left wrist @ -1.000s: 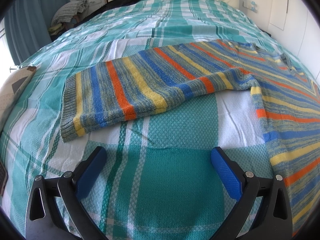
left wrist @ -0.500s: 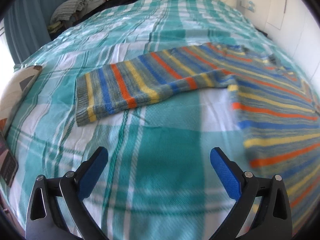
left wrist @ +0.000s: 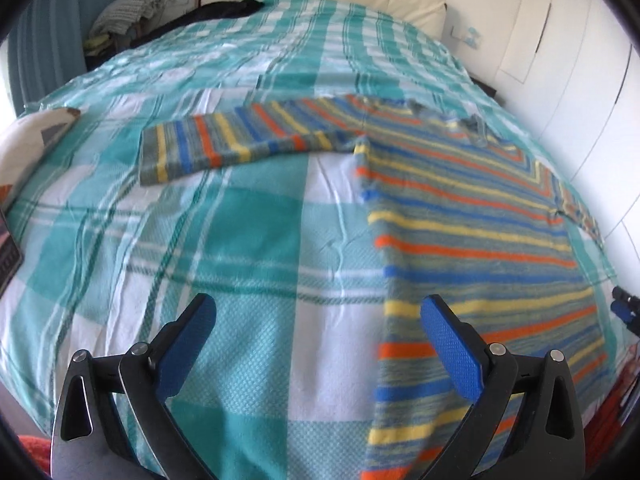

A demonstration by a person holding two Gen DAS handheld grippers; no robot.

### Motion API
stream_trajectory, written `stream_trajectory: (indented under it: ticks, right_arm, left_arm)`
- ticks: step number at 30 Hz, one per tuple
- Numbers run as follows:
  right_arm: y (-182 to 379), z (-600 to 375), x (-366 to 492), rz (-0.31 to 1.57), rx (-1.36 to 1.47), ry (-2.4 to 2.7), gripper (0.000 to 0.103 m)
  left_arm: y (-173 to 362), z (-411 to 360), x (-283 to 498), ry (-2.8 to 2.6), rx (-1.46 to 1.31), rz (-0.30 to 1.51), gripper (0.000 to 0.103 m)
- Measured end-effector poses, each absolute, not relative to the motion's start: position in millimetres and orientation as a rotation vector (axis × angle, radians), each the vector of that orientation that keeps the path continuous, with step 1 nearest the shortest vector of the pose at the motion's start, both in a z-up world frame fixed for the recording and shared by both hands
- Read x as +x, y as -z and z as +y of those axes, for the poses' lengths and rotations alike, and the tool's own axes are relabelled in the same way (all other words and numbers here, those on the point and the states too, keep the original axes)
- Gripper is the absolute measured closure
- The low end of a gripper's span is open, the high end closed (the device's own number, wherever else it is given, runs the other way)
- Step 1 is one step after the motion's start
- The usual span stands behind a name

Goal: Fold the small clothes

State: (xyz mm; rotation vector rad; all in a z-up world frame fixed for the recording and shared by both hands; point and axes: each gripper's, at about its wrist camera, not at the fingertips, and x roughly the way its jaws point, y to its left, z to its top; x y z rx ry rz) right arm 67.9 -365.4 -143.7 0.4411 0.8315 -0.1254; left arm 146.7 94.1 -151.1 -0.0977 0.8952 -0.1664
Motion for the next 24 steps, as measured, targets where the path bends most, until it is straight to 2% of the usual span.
stream_trajectory:
  ticks: [6, 24]
  right_arm:
    - [145.3, -373.1, 66.6, 0.823, 0.491, 0.123, 0.024]
    - [145.8, -377.4, 65.3, 0.82, 0.517, 0.125, 0.024]
  left_arm:
    - [158.3, 107.3, 149.6, 0.096, -0.098, 0.857, 0.001]
    - [194.1, 111.8, 165.2, 0.009, -0.061, 0.937, 0.001]
